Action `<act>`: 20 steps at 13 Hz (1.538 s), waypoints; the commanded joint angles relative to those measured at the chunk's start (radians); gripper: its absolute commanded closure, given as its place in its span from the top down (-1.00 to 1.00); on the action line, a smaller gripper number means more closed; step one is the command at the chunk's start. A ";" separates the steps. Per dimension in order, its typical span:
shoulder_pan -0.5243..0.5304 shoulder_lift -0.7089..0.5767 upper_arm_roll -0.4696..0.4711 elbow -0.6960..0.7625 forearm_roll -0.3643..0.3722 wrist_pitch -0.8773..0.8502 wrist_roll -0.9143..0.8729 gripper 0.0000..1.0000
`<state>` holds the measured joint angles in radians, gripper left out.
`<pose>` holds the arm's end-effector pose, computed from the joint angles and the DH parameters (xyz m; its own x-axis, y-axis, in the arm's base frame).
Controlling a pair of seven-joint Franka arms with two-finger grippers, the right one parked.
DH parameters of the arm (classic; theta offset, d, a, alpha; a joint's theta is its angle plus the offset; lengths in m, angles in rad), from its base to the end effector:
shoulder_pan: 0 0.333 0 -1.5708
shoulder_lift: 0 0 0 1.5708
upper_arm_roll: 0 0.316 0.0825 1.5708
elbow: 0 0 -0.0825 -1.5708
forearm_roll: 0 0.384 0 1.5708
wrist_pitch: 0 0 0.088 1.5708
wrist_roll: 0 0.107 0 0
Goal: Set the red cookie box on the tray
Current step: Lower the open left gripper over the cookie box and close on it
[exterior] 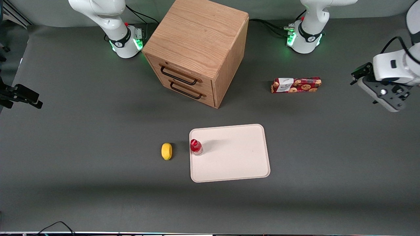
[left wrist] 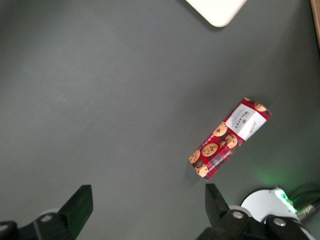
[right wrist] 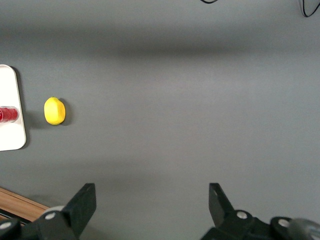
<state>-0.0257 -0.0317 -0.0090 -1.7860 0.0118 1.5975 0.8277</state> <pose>0.5350 -0.0174 0.5431 0.6407 -0.7592 -0.1144 -0.7518 -0.6506 0.1069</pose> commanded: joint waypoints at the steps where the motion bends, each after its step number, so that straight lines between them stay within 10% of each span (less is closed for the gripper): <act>1: -0.005 -0.097 0.003 -0.210 -0.030 0.123 0.143 1.00; 14: -0.080 -0.332 -0.077 -0.969 -0.041 0.686 0.206 1.00; 20: -0.121 -0.338 -0.213 -1.121 -0.167 0.830 0.205 1.00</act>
<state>-0.1272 -0.3148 -0.1744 -2.8160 -0.1111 2.3457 1.0174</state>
